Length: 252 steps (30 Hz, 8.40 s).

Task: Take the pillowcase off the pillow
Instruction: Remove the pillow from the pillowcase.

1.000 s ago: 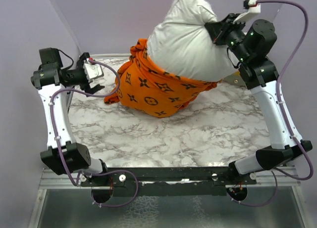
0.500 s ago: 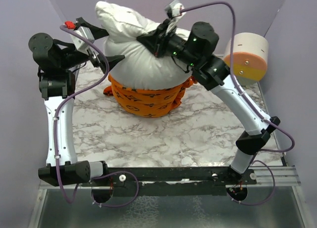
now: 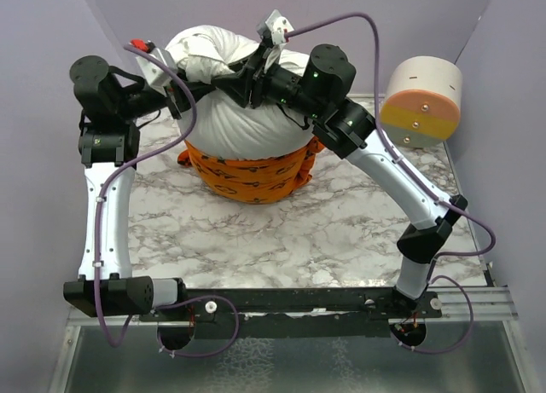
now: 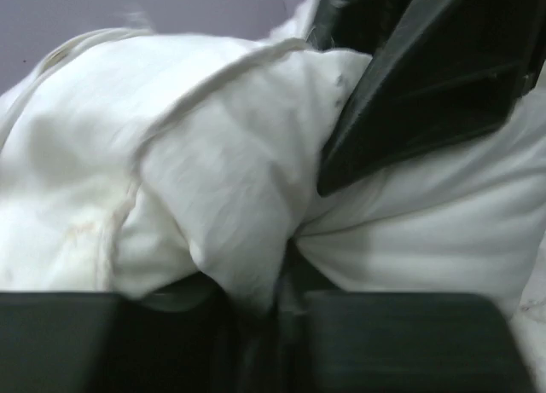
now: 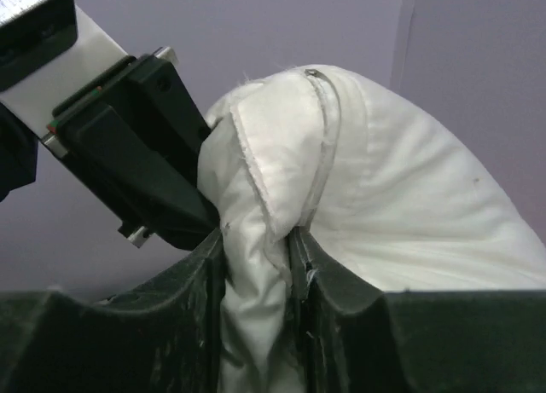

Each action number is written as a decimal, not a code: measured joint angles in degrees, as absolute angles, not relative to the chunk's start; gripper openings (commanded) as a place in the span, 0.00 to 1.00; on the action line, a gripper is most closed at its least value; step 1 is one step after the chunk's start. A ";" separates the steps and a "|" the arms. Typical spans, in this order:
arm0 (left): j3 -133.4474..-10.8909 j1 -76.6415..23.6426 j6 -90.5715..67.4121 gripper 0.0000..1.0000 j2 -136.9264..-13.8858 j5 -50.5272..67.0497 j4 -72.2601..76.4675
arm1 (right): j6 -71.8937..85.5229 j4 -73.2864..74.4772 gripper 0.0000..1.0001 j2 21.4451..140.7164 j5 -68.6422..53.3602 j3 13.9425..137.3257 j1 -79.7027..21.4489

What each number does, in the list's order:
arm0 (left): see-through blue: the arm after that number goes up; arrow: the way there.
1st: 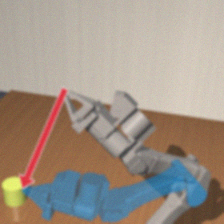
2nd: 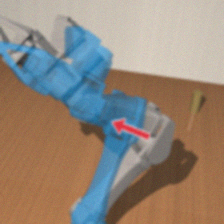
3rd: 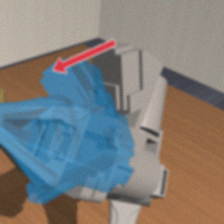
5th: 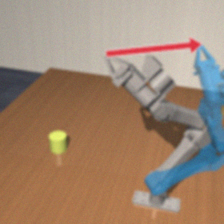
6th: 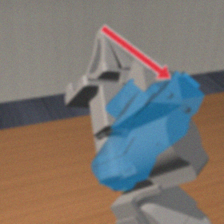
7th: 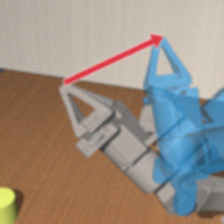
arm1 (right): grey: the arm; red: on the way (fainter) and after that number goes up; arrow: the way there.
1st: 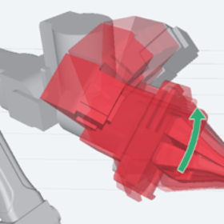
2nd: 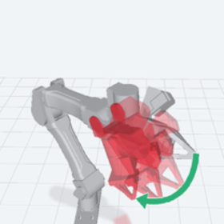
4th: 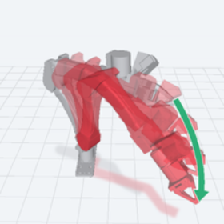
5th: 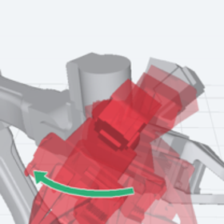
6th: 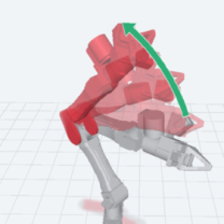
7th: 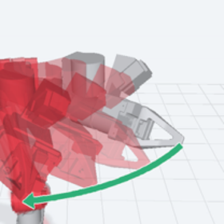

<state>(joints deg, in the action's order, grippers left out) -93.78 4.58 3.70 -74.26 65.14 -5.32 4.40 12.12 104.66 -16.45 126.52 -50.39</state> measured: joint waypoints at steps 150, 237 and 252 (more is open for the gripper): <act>-101.73 9.47 44.56 0.99 -89.45 43.66 -51.79 | -2.42 6.72 0.01 72.90 -14.94 79.00 -32.03; -94.28 39.11 82.24 0.00 -111.24 48.42 -64.82 | 8.36 3.51 0.01 76.99 -8.32 86.94 -18.09; -92.03 41.39 81.60 0.00 -105.86 46.74 -62.94 | 17.12 16.08 0.01 76.03 1.34 85.86 -5.67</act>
